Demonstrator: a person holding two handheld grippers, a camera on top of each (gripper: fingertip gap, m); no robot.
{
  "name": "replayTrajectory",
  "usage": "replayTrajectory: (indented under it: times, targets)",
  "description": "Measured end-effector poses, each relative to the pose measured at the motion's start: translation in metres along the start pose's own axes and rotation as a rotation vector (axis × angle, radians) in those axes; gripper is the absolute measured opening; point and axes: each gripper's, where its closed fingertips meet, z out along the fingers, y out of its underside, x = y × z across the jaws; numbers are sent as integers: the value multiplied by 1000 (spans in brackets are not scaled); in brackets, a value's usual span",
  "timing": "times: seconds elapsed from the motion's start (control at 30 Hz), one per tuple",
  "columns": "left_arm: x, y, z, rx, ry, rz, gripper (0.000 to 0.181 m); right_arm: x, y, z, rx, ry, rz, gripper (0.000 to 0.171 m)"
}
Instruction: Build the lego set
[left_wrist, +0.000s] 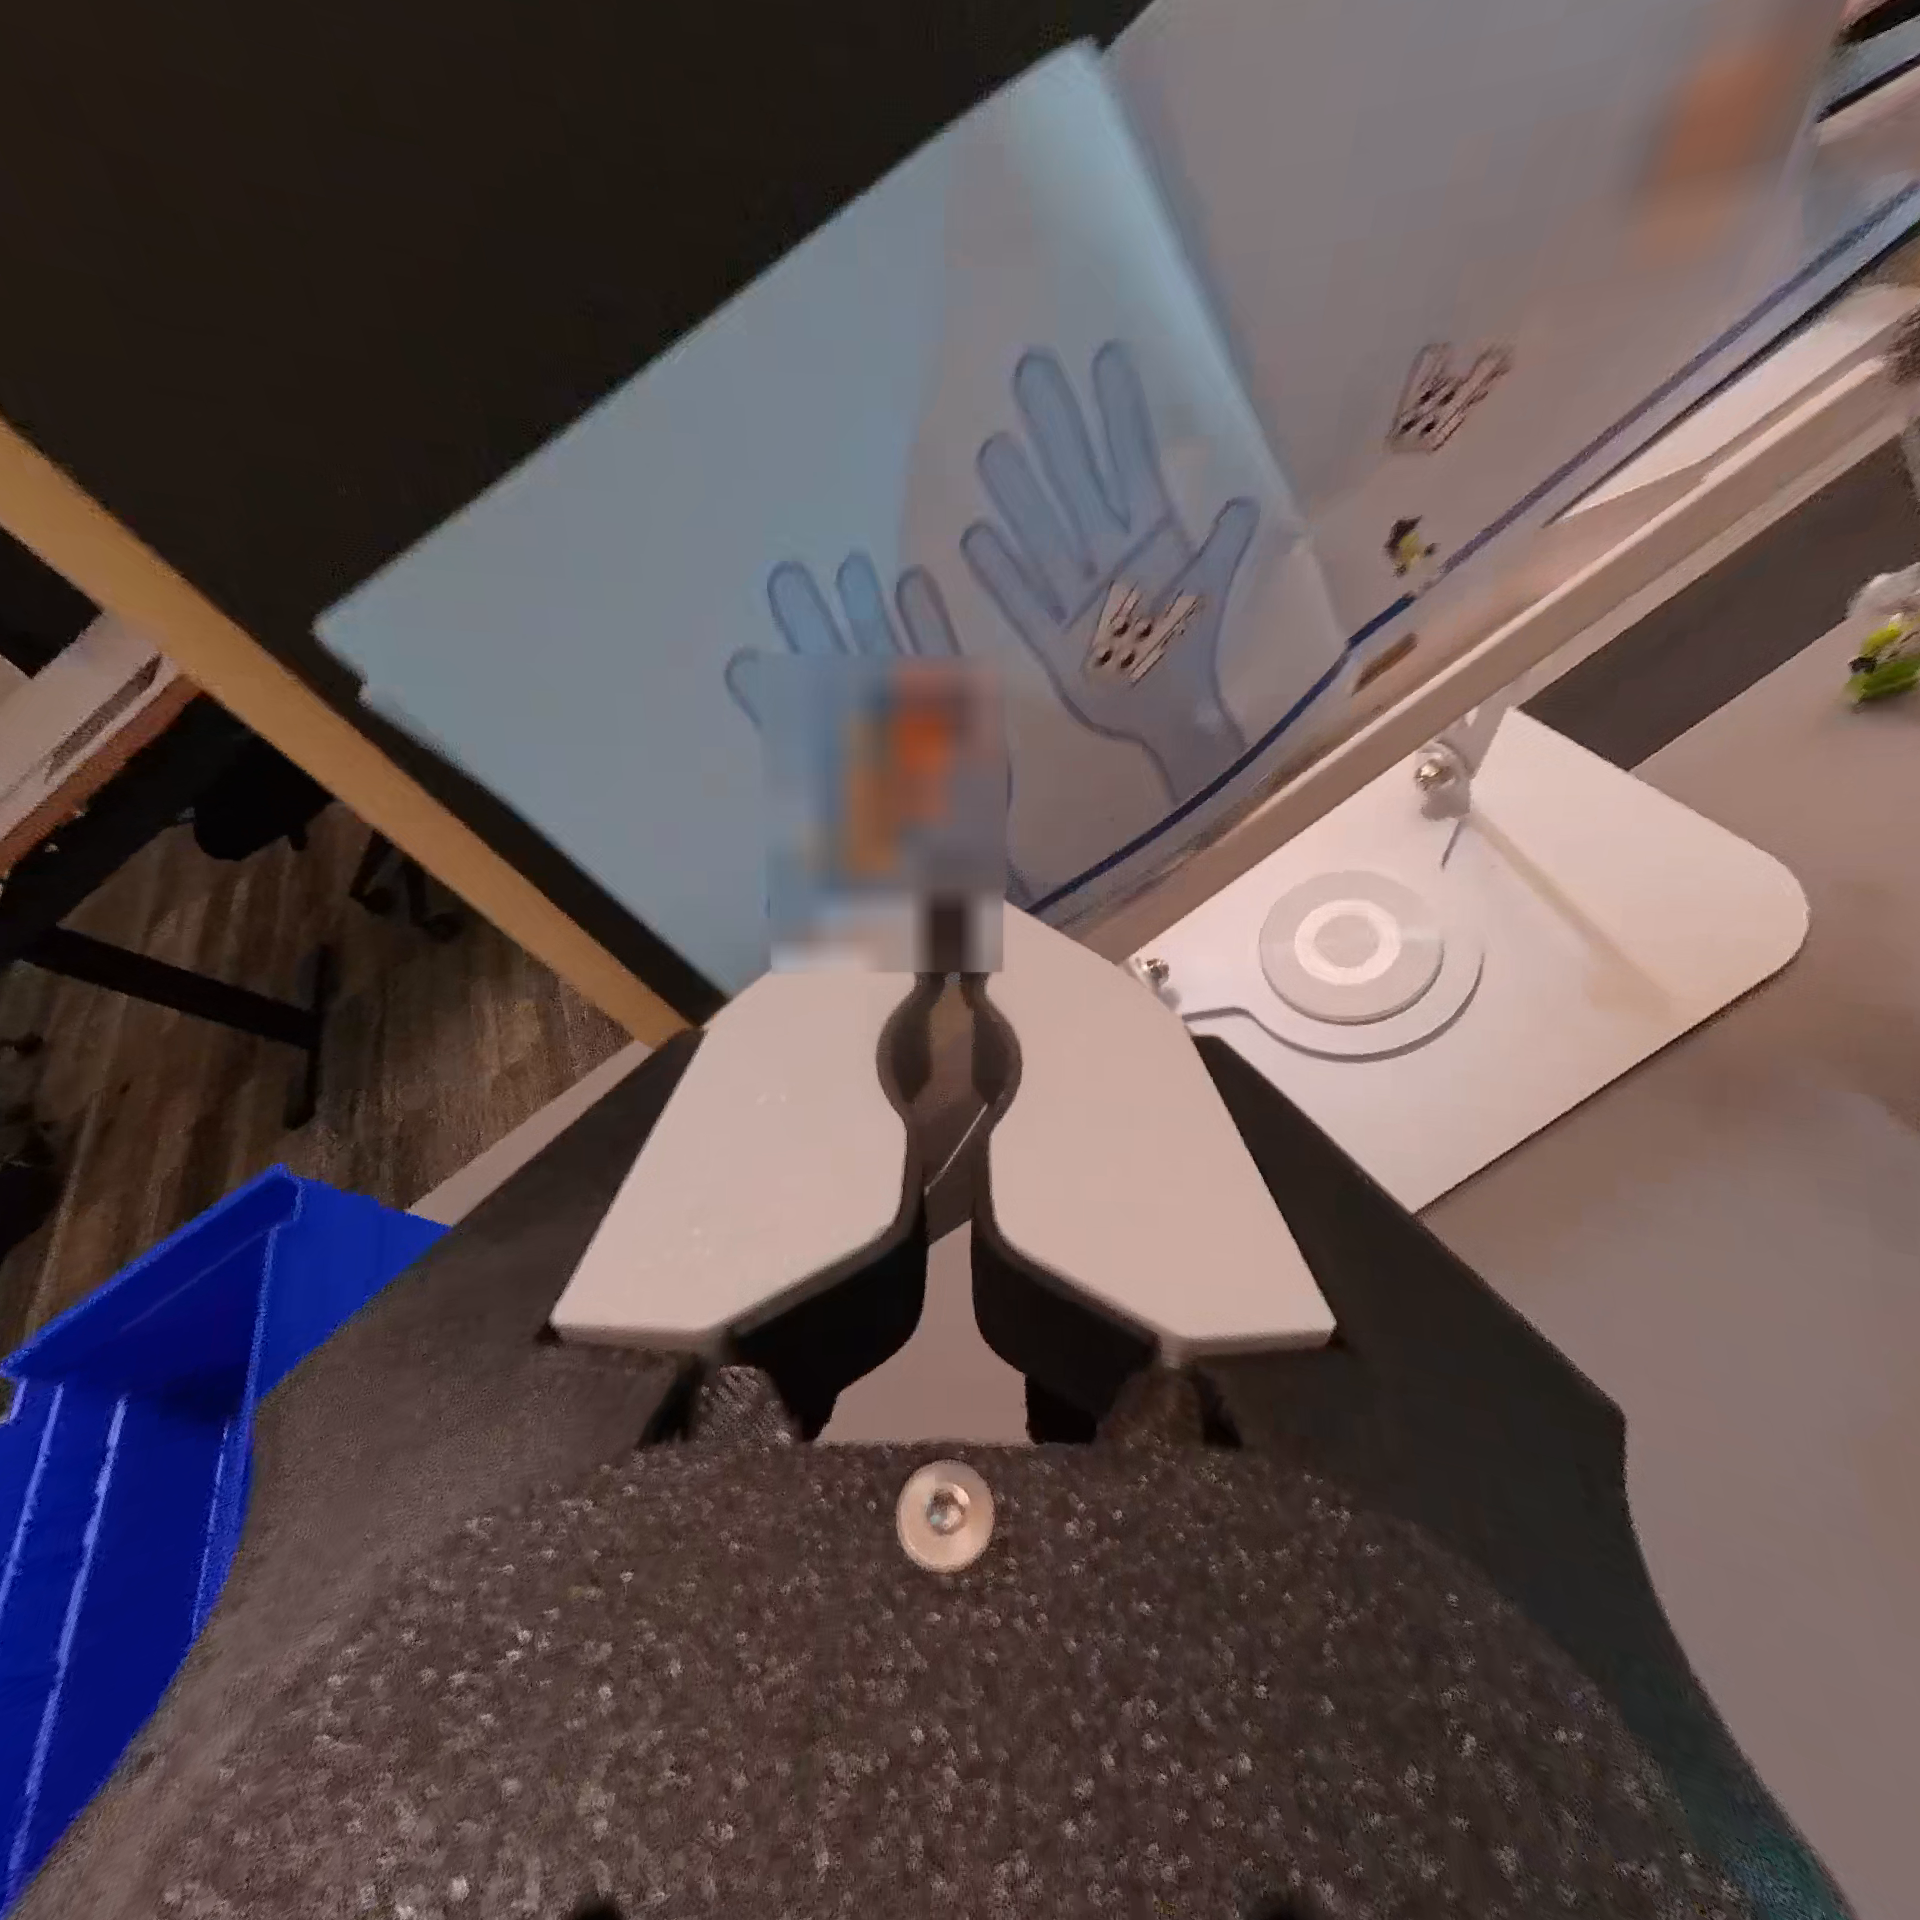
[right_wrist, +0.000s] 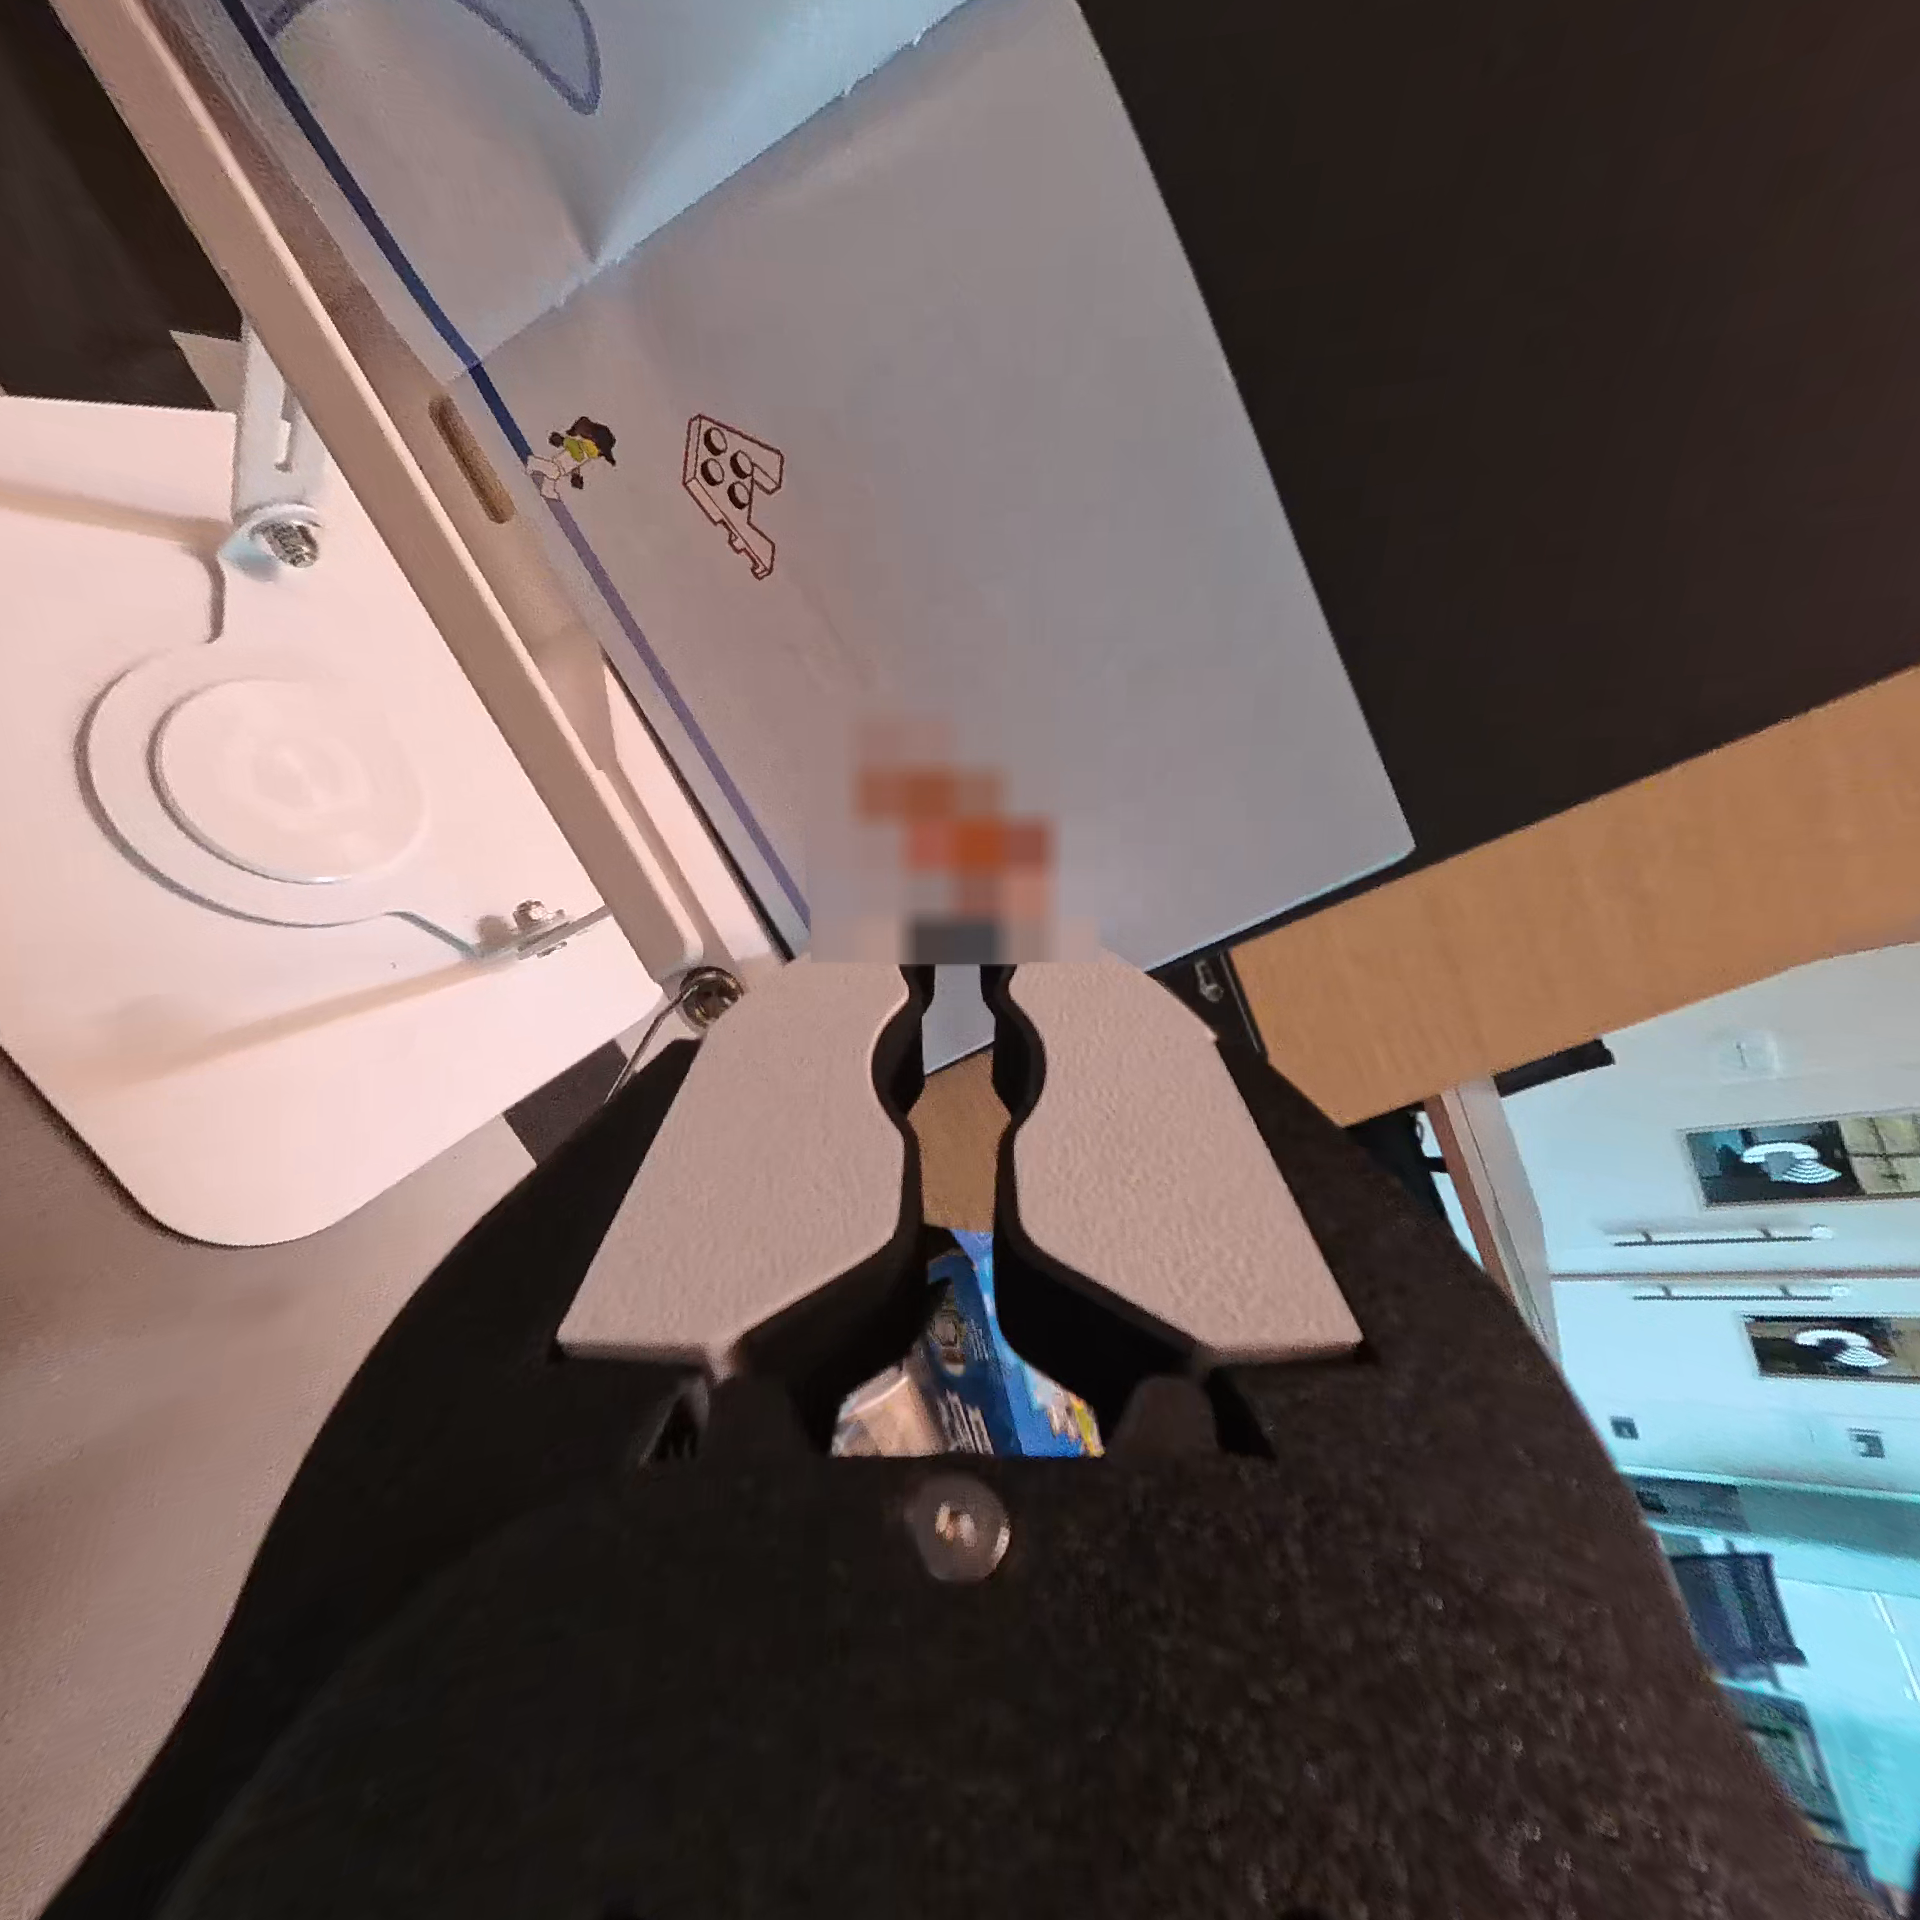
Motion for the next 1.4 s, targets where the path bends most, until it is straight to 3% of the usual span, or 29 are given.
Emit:
replayTrajectory:
  times: [0.1, 0.27, 0.4, 0.63, 0.77, 0.83, 0.97, 1.07, 1.17, 1.27, 1.4]
  targets:
    - [5, -10, 3, -9, -7, 47, 2, 4, -2, 0, 7, -9, 16, 7]
    - [3, 7, 20, -89, -2, 48, 3, -2, 7, -7, -16, -16, 27, 8]
    - [8, 6, 12, -61, 24, 26, 4, -9, 17, -12, 1, -27, 64, 11]
    - [18, -25, -5, 27, 70, 5, 5, -17, 10, -24, 74, -107, 217, 13]
    - [32, -37, 7, 46, 145, -39, 5, -27, 10, -32, 102, -153, 323, 16]
    - [35, -34, 18, 7, 143, -35, 6, -39, 14, -37, 104, -192, 436, 16]
    - [28, -32, 30, -25, 23, 56, 3, -89, 10, -43, 145, -389, 855, 18]
    - [18, -37, 29, -54, -147, 218, 1, -119, 3, -36, 192, -556, 1179, 44]
    - [34, -48, 29, -33, -151, 297, 0, -121, -9, -36, 283, -661, 1384, 50]
    - [39, -51, 35, -37, -116, 261, 0, -113, -17, -42, 357, -627, 1377, 45]
    - [39, -53, 39, -38, -112, 239, 0, -108, -33, -58, 389, -537, 1213, 44]
